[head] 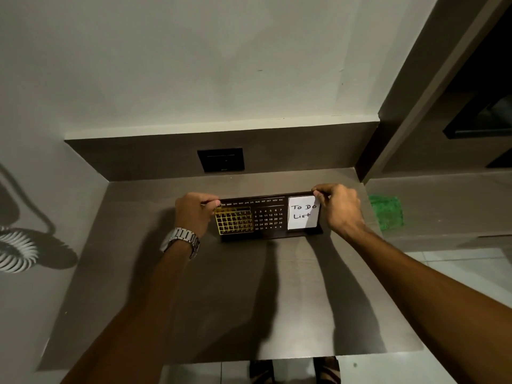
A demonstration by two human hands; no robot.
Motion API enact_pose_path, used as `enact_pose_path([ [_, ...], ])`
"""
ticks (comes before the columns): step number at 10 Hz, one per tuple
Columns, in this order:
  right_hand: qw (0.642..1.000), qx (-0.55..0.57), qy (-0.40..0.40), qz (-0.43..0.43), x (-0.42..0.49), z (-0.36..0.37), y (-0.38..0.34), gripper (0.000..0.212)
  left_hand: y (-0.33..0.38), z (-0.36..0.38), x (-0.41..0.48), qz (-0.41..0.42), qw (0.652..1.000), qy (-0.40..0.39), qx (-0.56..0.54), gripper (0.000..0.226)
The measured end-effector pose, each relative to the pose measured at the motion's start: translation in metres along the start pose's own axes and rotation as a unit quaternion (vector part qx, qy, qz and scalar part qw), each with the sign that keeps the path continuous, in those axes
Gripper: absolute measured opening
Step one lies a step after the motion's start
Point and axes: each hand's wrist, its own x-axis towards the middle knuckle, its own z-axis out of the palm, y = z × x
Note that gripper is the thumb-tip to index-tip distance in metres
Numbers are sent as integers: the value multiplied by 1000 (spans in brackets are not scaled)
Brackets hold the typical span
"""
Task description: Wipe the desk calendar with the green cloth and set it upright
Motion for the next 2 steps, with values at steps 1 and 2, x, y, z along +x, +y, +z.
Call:
enact_pose_path([
  [1,1000,-2,-9,4,0,0,1,26,1,0,-1,6,1000,-2,8,23],
  [2,1000,-17,4,-14,-4,-8,0,33,4,-5,-4,17,998,31,49,38],
])
